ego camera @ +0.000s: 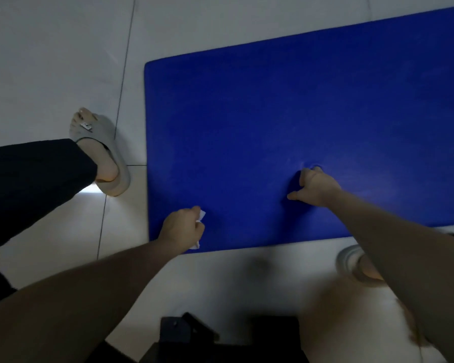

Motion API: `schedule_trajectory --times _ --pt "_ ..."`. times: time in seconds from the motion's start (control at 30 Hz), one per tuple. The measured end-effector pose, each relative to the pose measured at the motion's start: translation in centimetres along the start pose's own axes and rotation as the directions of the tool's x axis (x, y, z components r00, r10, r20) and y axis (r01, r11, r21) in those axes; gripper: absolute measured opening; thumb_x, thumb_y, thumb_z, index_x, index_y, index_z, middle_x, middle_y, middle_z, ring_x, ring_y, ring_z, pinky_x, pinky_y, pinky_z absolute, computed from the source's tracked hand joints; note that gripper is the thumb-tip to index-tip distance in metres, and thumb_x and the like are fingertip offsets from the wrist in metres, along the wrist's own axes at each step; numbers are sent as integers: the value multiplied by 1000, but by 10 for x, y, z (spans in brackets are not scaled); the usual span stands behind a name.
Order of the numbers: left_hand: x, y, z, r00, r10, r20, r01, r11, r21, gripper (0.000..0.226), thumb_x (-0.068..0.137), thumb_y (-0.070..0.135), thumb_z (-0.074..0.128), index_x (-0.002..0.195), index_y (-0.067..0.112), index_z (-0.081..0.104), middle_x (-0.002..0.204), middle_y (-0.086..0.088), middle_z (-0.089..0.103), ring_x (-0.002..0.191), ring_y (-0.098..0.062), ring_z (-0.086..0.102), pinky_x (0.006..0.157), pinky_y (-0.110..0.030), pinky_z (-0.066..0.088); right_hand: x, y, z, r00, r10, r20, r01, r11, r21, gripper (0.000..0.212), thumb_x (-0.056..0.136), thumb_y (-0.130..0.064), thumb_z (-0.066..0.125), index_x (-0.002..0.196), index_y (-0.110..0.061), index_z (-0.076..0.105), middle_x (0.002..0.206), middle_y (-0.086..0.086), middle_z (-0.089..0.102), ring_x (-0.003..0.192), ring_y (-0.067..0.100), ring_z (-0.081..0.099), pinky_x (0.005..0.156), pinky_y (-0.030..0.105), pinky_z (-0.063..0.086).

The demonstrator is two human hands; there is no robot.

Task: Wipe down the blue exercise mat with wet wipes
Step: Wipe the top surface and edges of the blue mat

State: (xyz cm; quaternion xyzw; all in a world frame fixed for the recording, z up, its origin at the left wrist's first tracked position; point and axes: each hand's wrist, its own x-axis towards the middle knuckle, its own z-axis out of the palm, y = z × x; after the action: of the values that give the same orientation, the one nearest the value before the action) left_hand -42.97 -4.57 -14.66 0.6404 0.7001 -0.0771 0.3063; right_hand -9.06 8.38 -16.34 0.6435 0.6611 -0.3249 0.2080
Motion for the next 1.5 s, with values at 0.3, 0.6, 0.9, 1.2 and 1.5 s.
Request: schedule_trajectory --times 0.3,0.6,0.9,1.2,1.5 --pt "13 111 25 988 123 96 -94 961 -260 21 99 13 51 78 16 53 74 5 61 71 -15 60 52 -18 42 -57 28 26 984 103 148 -92 993 -76 85 74 -56 80 132 -11 37 133 14 37 105 33 57 78 39 50" --pt "13 132 22 926 78 369 184 760 -624 21 93 3 54 100 16 70 93 -8 74 89 -26 70 88 -42 59 -77 -56 52 960 -257 111 222 940 258 40 78 -33 74 103 -20 46 93 4 66 83 25 63 68 33 46" --pt "33 1 -53 901 -425 89 434 891 -132 36 92 35 59 114 7 56 115 -17 61 93 -31 62 79 -38 54 -88 -125 97 941 -320 -110 324 946 13 14 102 -23 50 108 -14 58 109 10 54 68 27 51 63 38 47" --pt "11 -52 -34 624 -745 235 671 358 -649 124 36 71 90 134 9 46 132 -15 59 107 -38 63 88 -53 57 -92 -73 98 964 34 -262 -2 992 123 26 99 -33 46 116 -15 57 116 10 55 93 36 64 71 36 47" --pt "-2 -38 -89 806 -547 227 360 147 -921 90 31 56 100 107 18 70 102 -3 76 86 -27 74 81 -48 61 -106 -57 89 917 362 -165 -270 871 410 29 96 -26 51 116 -5 52 116 21 65 107 38 62 88 39 48"
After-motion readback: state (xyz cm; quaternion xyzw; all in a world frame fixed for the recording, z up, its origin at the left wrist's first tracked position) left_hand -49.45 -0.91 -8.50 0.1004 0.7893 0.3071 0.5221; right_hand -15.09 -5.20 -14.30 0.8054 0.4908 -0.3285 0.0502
